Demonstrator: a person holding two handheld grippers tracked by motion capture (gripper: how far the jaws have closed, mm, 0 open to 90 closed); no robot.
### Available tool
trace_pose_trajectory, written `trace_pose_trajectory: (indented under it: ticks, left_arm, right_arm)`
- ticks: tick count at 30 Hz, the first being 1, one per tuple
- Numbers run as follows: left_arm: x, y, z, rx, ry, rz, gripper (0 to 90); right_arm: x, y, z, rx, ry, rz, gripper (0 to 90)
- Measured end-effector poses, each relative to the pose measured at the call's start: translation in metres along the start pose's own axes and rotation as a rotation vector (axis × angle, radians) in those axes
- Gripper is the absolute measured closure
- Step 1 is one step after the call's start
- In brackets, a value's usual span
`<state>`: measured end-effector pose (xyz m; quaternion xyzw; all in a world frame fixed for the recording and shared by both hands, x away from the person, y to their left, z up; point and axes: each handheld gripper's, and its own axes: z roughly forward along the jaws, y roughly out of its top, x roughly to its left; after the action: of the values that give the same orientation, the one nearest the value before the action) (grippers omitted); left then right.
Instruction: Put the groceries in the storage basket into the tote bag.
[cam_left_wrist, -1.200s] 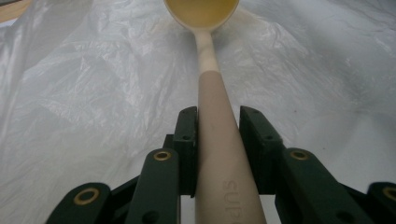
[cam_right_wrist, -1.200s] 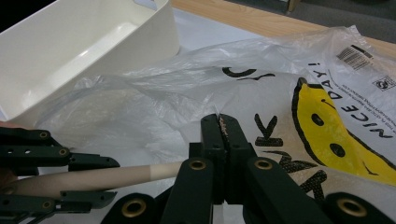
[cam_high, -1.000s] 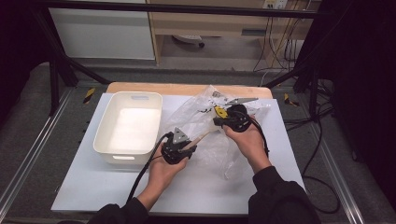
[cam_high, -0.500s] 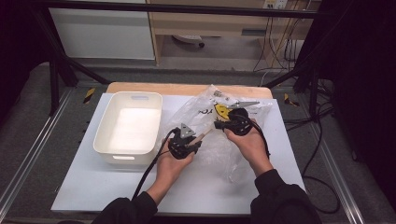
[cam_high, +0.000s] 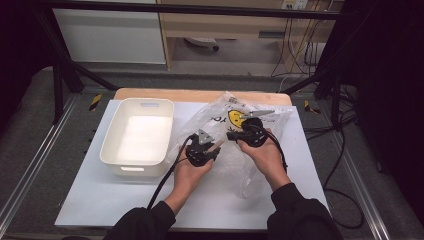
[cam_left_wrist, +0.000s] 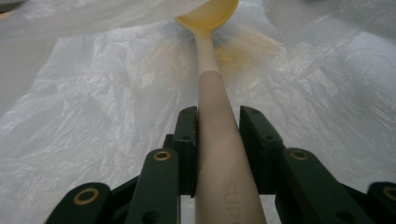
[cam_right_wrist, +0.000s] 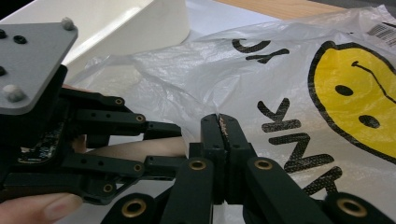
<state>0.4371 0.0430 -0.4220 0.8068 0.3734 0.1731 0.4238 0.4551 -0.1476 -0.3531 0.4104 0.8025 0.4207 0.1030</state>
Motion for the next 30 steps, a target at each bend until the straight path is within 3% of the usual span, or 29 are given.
trace_pose_trajectory:
  ticks: [17, 30]
  left_arm:
    - [0.002, -0.004, 0.017, -0.013, -0.006, -0.015, 68.5]
    - [-0.010, -0.008, 0.023, -0.026, -0.043, -0.005, 68.5]
  right_arm:
    - [-0.002, -0.011, 0.001, 0.013, 0.002, 0.012, 90.0]
    - [-0.003, -0.013, 0.003, 0.020, 0.000, 0.014, 90.0]
